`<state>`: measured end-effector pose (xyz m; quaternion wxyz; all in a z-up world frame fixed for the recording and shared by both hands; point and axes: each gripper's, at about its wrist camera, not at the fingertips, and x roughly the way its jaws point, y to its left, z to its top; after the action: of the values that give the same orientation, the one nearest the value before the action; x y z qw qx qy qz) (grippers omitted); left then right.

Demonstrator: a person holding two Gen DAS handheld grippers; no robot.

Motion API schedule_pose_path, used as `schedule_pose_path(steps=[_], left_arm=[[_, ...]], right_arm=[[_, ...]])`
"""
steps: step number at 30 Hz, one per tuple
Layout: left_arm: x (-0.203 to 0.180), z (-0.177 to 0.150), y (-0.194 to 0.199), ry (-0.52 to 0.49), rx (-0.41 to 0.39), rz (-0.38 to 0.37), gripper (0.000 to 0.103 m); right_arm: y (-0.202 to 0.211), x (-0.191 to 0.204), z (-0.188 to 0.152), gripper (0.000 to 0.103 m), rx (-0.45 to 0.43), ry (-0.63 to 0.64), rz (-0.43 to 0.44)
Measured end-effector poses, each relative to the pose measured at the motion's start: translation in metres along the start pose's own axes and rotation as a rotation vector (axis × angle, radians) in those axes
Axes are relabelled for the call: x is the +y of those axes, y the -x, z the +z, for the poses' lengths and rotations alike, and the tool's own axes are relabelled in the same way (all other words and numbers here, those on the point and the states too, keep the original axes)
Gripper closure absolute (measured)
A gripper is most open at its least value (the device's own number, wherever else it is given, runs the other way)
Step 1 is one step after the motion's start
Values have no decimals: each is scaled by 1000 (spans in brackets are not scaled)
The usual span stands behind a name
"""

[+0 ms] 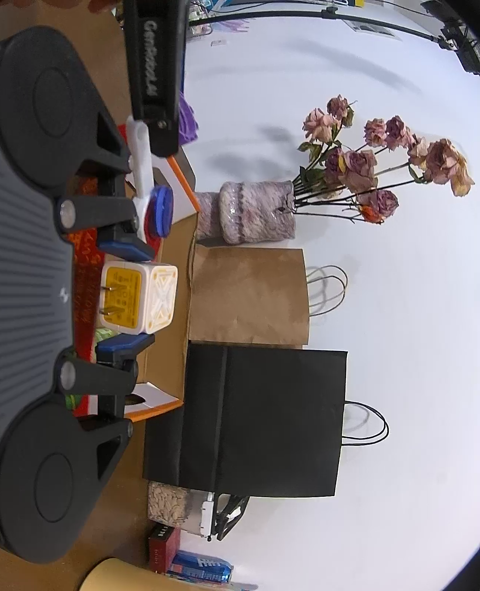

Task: Organize rigid objects
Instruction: 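Carry the purple cap and white charger over the box with both tools, then lower and open both tools to drop the cap and charger into the box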

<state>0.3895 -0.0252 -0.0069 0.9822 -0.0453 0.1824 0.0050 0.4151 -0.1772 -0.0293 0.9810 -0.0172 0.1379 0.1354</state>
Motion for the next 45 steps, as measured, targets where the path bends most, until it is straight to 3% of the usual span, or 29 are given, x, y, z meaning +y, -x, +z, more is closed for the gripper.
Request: schedule_pose_path(steps=[21, 32, 34, 35, 36, 38, 39, 45], left_arm=[[-17, 22, -100, -15, 35, 16, 48], [-14, 22, -124, -41, 65, 27, 47], [-14, 24, -124, -44, 64, 29, 31], [-14, 24, -123, -43, 60, 41, 12], [-15, 25, -121, -44, 49, 60, 0], [-15, 27, -118, -54, 29, 73, 0], [-14, 29, -117, -51, 26, 73, 0], [-12, 34, -112, -38, 18, 89, 0]], right_arm=[[-80, -34, 14, 62, 47, 39, -9], [-102, -45, 14, 62, 113, 36, 11], [-105, -45, 15, 62, 139, 38, 9], [-105, -45, 14, 55, 141, 38, 5], [-104, -45, 15, 47, 142, 41, -7], [-102, -45, 16, 5, 133, 45, -34], [-100, -46, 17, 0, 121, 47, -49], [-98, -50, 19, 0, 116, 40, -71]])
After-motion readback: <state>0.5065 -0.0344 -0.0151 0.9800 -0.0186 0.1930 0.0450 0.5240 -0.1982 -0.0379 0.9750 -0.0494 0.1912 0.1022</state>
